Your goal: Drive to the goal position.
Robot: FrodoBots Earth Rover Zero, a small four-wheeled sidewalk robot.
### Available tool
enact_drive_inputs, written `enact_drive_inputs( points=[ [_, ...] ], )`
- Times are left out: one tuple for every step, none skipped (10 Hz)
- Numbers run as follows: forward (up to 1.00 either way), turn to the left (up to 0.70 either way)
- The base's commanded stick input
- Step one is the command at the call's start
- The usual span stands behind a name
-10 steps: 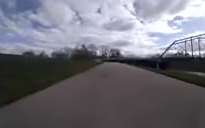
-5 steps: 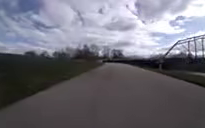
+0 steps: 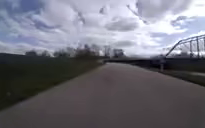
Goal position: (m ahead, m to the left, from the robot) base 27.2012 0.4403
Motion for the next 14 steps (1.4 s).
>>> enact_drive_inputs(
  points=[
    [1.0, -0.02],
    [1.0, -0.1],
    [1.0, -0.37],
    [1.0, -0.08],
    [1.0, 0.0],
    [1.0, 0.0],
    [1.0, 0.0],
    [1.0, 0.0],
    [1.0, 0.0],
    [1.0, 0.0],
    [1.0, 0.0],
    [1.0, 0.0],
    [1.0, 0.0],
    [1.0, 0.0]
  ],
)
